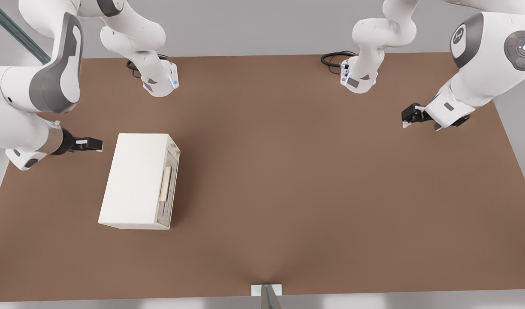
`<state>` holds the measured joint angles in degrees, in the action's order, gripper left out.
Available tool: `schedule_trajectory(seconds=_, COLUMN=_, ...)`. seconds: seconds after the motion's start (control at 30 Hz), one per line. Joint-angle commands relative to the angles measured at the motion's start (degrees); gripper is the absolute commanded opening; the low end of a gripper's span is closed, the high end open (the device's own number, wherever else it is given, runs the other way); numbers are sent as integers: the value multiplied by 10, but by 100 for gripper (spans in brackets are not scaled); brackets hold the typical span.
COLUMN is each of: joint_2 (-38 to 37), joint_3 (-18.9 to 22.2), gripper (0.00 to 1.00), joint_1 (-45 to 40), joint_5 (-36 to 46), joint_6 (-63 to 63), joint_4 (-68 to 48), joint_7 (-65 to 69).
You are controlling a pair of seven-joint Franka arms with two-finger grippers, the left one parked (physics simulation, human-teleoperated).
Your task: Keep left arm still and open the oven door with right arm
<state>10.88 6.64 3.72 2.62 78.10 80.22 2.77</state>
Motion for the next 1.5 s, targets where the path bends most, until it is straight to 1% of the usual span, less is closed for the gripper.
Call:
schedule_trajectory(seconds=0.0, joint_2=-2, joint_3=0, gripper=100, joint_1=-2, joint_5=13, joint_6=21, joint_4=2, joint_7=20)
schedule_trajectory(seconds=0.07, joint_2=-2, joint_3=-2, gripper=100, joint_1=2, joint_5=5, joint_6=20, joint_4=5, joint_7=24)
schedule_trajectory(seconds=0.1, joint_2=6, joint_3=-6, gripper=100, joint_1=22, joint_5=-18, joint_6=17, joint_4=8, joint_7=26)
schedule_trajectory(seconds=0.13, joint_2=11, joint_3=-6, gripper=84, joint_1=89, joint_5=-122, joint_6=17, joint_4=35, joint_7=24)
schedule_trajectory(seconds=0.17, joint_2=48, joint_3=-6, gripper=21, joint_1=147, joint_5=-186, joint_6=11, joint_4=34, joint_7=21)
schedule_trajectory(seconds=0.23, joint_2=100, joint_3=-6, gripper=21, joint_1=191, joint_5=-230, joint_6=22, joint_4=33, joint_7=14)
schedule_trajectory(seconds=0.3, joint_2=139, joint_3=-6, gripper=21, joint_1=212, joint_5=-272, joint_6=36, joint_4=37, joint_7=-58)
schedule_trajectory(seconds=0.37, joint_2=150, joint_3=-6, gripper=21, joint_1=245, joint_5=-301, joint_6=55, joint_4=65, joint_7=-144)
schedule_trajectory(seconds=0.47, joint_2=154, joint_3=-6, gripper=21, joint_1=262, joint_5=-302, joint_6=64, joint_4=73, joint_7=-175)
schedule_trajectory(seconds=0.57, joint_2=179, joint_3=-6, gripper=21, joint_1=297, joint_5=-336, joint_6=88, joint_4=81, joint_7=-290)
schedule_trajectory(seconds=0.73, joint_2=183, joint_3=-6, gripper=21, joint_1=309, joint_5=-338, joint_6=101, joint_4=67, joint_7=-300)
schedule_trajectory(seconds=0.8, joint_2=200, joint_3=-6, gripper=21, joint_1=309, joint_5=-368, joint_6=119, joint_4=67, joint_7=-315)
schedule_trajectory(seconds=1.13, joint_2=230, joint_3=-6, gripper=21, joint_1=306, joint_5=-367, joint_6=131, joint_4=68, joint_7=-342)
schedule_trajectory(seconds=1.27, joint_2=230, joint_3=-6, gripper=21, joint_1=303, joint_5=-367, joint_6=135, joint_4=69, joint_7=-342)
schedule_trajectory(seconds=1.47, joint_2=224, joint_3=-6, gripper=21, joint_1=323, joint_5=-358, joint_6=129, joint_4=64, joint_7=-351)
